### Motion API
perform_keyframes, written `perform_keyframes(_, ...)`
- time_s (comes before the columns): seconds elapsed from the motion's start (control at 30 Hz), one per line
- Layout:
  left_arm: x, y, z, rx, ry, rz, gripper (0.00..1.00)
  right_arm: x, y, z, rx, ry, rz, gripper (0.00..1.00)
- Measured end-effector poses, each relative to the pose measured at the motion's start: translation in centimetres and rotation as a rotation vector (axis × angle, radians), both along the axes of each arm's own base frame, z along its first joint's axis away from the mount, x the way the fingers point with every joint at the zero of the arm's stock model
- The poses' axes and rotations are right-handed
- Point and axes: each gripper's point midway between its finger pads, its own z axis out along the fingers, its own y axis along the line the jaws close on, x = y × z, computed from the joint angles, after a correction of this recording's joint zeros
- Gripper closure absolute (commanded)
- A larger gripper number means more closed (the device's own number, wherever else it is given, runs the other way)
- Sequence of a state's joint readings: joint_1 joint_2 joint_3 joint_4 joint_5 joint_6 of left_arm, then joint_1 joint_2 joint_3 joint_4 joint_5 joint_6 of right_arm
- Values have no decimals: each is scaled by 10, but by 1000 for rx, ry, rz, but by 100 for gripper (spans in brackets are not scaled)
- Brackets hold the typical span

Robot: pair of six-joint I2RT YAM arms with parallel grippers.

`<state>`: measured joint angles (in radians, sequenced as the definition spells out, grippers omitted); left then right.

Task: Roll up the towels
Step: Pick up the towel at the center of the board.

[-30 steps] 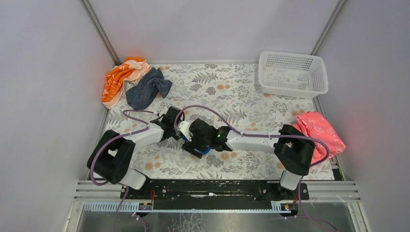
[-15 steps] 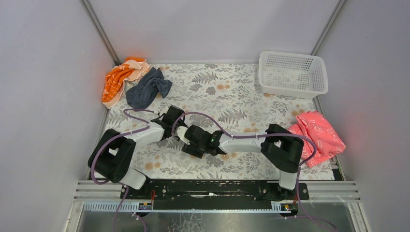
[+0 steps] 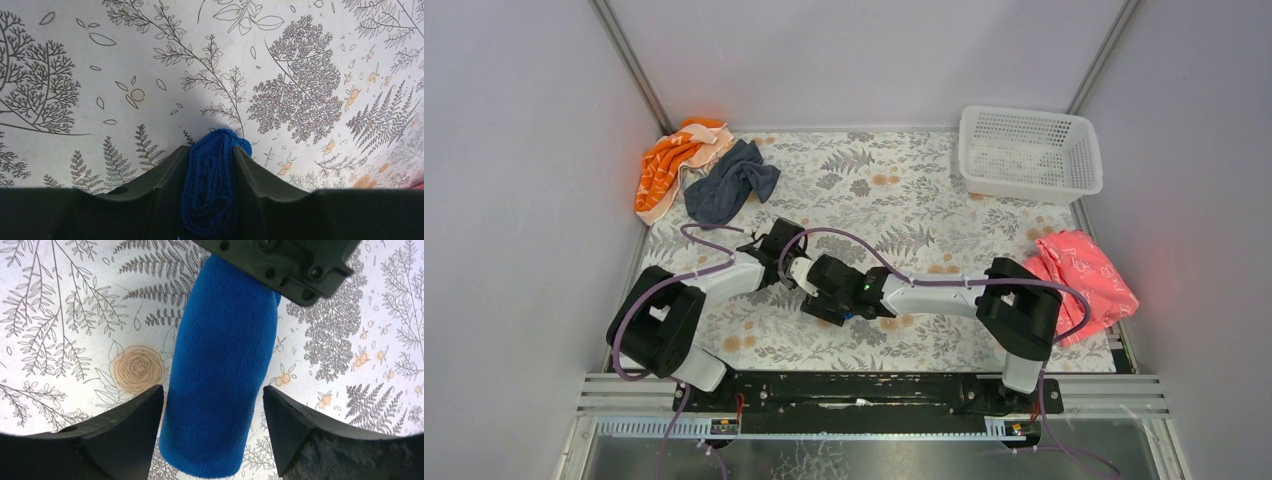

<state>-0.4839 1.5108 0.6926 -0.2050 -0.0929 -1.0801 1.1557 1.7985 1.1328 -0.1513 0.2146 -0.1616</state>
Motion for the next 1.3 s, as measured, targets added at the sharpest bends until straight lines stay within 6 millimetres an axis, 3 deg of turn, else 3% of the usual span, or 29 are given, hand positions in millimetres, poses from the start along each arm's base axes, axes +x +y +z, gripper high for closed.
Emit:
perform_keyframes(0.33, 0, -1, 0, -15, 9, -2, 63, -1, 5, -24, -32, 33, 12, 29)
perform_keyframes(0.73, 1, -1, 1, -12, 12, -7, 60, 7, 0, -33, -11, 85, -22, 48)
perform_keyframes(0.87, 2, -2, 1, -7, 19, -11, 59, 5, -3, -39, -22, 104, -41, 62)
perform_keyframes(1.13, 6, -2, 2, 14, 37, -27, 53, 5, -4, -36, 6, 126, -72, 100)
perform_keyframes(1.3, 16, -1, 4, 39, 50, -48, 44, 6, -7, -33, 47, 164, -92, 100)
